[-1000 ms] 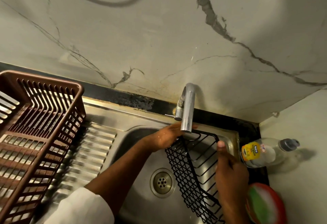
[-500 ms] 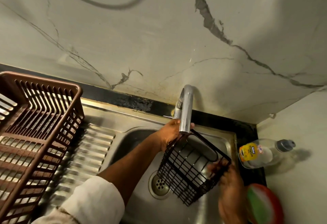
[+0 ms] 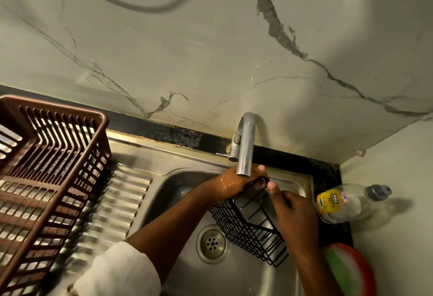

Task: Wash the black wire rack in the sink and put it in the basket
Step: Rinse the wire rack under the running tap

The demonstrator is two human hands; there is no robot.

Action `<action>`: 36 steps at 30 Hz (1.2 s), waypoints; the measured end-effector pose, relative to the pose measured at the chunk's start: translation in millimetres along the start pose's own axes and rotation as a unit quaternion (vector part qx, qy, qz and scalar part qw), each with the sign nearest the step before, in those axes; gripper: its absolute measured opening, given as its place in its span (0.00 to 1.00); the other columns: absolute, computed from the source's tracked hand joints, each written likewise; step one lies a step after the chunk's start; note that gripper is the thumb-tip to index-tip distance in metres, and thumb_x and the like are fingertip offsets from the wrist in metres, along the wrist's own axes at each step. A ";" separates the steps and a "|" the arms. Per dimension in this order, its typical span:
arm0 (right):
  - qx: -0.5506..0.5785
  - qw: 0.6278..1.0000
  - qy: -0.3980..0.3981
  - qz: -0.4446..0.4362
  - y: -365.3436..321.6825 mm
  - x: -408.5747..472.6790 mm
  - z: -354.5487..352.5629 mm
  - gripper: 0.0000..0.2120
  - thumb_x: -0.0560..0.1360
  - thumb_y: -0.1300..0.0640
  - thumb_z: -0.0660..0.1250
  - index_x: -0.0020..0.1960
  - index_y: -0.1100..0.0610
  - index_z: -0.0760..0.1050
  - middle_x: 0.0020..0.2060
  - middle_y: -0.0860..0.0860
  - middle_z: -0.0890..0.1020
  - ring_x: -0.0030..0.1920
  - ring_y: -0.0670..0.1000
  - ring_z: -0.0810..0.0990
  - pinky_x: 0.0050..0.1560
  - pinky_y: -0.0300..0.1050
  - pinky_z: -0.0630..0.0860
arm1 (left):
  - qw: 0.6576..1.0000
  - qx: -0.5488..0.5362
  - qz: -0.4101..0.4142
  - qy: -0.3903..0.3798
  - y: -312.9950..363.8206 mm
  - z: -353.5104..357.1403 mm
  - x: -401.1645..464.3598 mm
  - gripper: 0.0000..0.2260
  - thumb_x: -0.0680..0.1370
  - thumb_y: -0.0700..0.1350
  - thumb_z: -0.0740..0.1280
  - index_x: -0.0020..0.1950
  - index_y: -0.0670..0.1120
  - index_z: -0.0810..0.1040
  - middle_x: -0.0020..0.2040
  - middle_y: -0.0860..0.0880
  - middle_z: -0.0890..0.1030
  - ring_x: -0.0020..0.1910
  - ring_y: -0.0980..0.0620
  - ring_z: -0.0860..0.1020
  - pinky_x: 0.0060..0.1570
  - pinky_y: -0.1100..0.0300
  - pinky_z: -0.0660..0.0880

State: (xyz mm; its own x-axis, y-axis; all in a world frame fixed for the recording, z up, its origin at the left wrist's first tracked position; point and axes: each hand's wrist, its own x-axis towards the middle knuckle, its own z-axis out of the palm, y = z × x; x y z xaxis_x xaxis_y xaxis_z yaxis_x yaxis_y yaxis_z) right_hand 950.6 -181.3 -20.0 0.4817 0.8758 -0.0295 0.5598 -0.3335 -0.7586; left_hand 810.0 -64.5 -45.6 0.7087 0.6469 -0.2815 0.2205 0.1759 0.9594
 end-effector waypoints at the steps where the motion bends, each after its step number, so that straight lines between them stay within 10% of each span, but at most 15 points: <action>1: 0.003 1.000 0.000 -0.001 -0.1 0.0 -1.7 0.30 0.76 0.35 0.63 0.25 0.54 0.64 0.19 0.47 0.65 0.23 0.46 0.64 0.30 0.45 0.62 | 1.000 0.005 -0.027 0.004 -11.8 -7.0 -0.9 0.22 0.82 0.64 0.60 0.53 0.46 0.81 0.50 0.47 0.83 0.52 0.52 0.82 0.60 0.48 0.79; 7: 0.017 0.999 0.011 0.030 -8.1 -0.5 1.9 0.32 0.74 0.32 0.63 0.24 0.54 0.63 0.19 0.48 0.64 0.25 0.48 0.64 0.31 0.45 0.63 | 0.993 0.034 -0.110 -0.009 -27.7 -28.4 -16.7 0.19 0.86 0.55 0.56 0.72 0.48 0.74 0.67 0.48 0.78 0.65 0.52 0.77 0.71 0.50 0.71; 17: -0.012 1.000 0.007 0.012 -21.6 7.9 18.6 0.32 0.74 0.33 0.61 0.24 0.57 0.68 0.19 0.50 0.65 0.24 0.50 0.66 0.30 0.46 0.62 | 0.998 0.036 -0.001 -0.060 22.5 -20.2 -27.5 0.20 0.87 0.50 0.55 0.80 0.50 0.66 0.78 0.50 0.68 0.75 0.58 0.64 0.70 0.69 0.63; 20: -0.009 1.000 0.004 0.004 -21.7 7.8 24.2 0.33 0.73 0.31 0.61 0.24 0.57 0.68 0.19 0.51 0.67 0.24 0.49 0.67 0.30 0.46 0.64 | 0.997 0.041 -0.001 -0.069 12.2 -26.2 -29.9 0.22 0.87 0.53 0.55 0.81 0.52 0.62 0.81 0.53 0.64 0.79 0.58 0.61 0.78 0.59 0.58; 24: -0.005 1.000 -0.007 -0.006 -24.3 0.9 14.0 0.33 0.74 0.32 0.63 0.24 0.57 0.66 0.19 0.49 0.66 0.22 0.47 0.65 0.28 0.44 0.63 | 0.997 0.043 -0.043 -0.044 -15.4 -33.4 -32.7 0.31 0.80 0.69 0.54 0.81 0.58 0.62 0.81 0.53 0.63 0.80 0.54 0.60 0.79 0.51 0.57; 29: 0.017 1.000 0.005 0.016 -19.2 -4.5 -3.4 0.33 0.72 0.29 0.62 0.27 0.58 0.67 0.21 0.54 0.65 0.25 0.50 0.66 0.32 0.46 0.65 | 0.995 0.005 -0.101 -0.011 -41.5 -41.3 -34.6 0.12 0.82 0.64 0.53 0.62 0.78 0.71 0.79 0.50 0.66 0.78 0.51 0.65 0.78 0.46 0.61; 33: 0.042 0.998 0.012 0.045 -23.9 -7.5 -13.9 0.34 0.71 0.31 0.61 0.30 0.64 0.75 0.25 0.61 0.76 0.29 0.55 0.73 0.35 0.45 0.69 | 0.994 0.040 -0.100 -0.011 -32.4 -36.7 -25.9 0.20 0.86 0.56 0.53 0.78 0.54 0.66 0.78 0.46 0.68 0.74 0.52 0.68 0.76 0.51 0.63; 36: 0.017 0.999 0.022 0.030 -25.2 -2.6 -14.0 0.35 0.72 0.31 0.60 0.29 0.64 0.74 0.25 0.60 0.76 0.28 0.56 0.73 0.33 0.45 0.67 | 0.996 0.045 -0.048 -0.053 -12.3 -21.8 -19.3 0.26 0.83 0.64 0.55 0.79 0.57 0.65 0.79 0.51 0.67 0.78 0.53 0.64 0.78 0.50 0.60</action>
State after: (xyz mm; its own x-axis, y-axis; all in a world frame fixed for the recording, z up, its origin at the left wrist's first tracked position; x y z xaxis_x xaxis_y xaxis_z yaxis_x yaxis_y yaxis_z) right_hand 944.7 -180.1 8.3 0.5433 0.8383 -0.0465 0.5066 -0.3715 -0.7780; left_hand 779.1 -62.9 -51.5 0.7472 0.5479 -0.3763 0.3463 0.1623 0.9240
